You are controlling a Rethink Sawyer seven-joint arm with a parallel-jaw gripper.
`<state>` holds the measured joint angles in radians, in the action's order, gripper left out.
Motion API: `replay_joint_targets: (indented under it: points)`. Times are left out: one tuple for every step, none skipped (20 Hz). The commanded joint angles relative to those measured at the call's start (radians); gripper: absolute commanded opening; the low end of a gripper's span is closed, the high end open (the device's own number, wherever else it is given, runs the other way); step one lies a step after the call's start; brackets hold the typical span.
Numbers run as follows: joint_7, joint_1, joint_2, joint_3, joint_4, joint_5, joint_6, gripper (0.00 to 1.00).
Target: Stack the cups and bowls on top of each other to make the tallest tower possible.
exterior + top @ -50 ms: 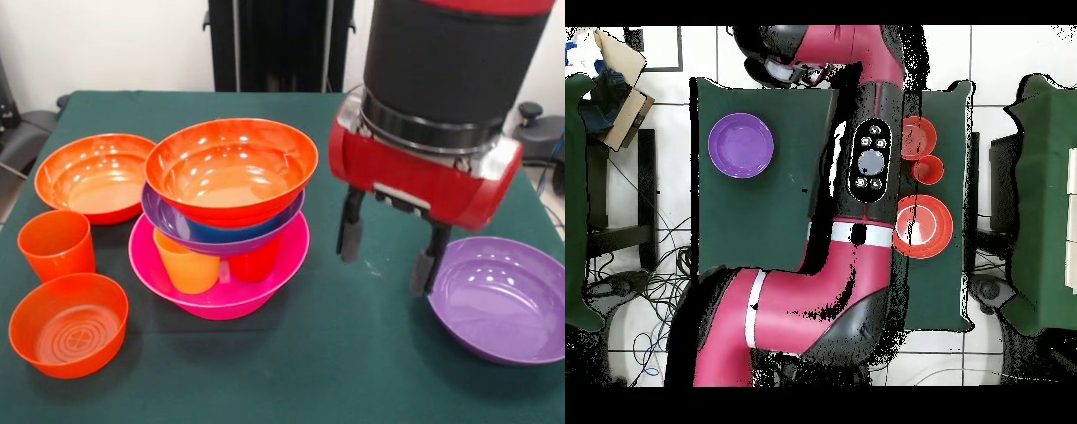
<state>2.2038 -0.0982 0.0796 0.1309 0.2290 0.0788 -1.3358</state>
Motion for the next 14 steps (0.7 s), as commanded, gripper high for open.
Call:
replay_joint_targets:
  points:
    - [0.018,0.013,-0.051,-0.02,-0.103,0.043,-0.134,1.0]
    - [0.016,0.012,-0.056,-0.01,-0.108,0.051,-0.135,1.0]
    - [0.011,0.009,-0.065,0.002,-0.116,0.059,-0.133,1.0]
    - [0.0,0.004,-0.075,0.017,-0.125,0.069,-0.133,1.0]
    - [-0.014,0.0,-0.084,0.031,-0.133,0.081,-0.132,1.0]
    - [-0.035,-0.007,-0.094,0.054,-0.146,0.095,-0.143,1.0]
    - [-0.068,-0.015,-0.103,0.089,-0.163,0.114,-0.164,1.0]
    - [-0.103,-0.024,-0.113,0.139,-0.183,0.135,-0.182,1.0]
    - [-0.141,-0.034,-0.125,0.198,-0.205,0.163,-0.197,1.0]
    - [-0.171,-0.043,-0.136,0.251,-0.22,0.194,-0.207,1.0]
    - [-0.196,-0.055,-0.151,0.319,-0.236,0.238,-0.204,1.0]
    - [-0.22,-0.066,-0.165,0.387,-0.253,0.282,-0.2,1.0]
    - [-0.23,-0.076,-0.179,0.449,-0.261,0.335,-0.186,1.0]
    - [-0.232,-0.084,-0.192,0.503,-0.263,0.393,-0.171,1.0]
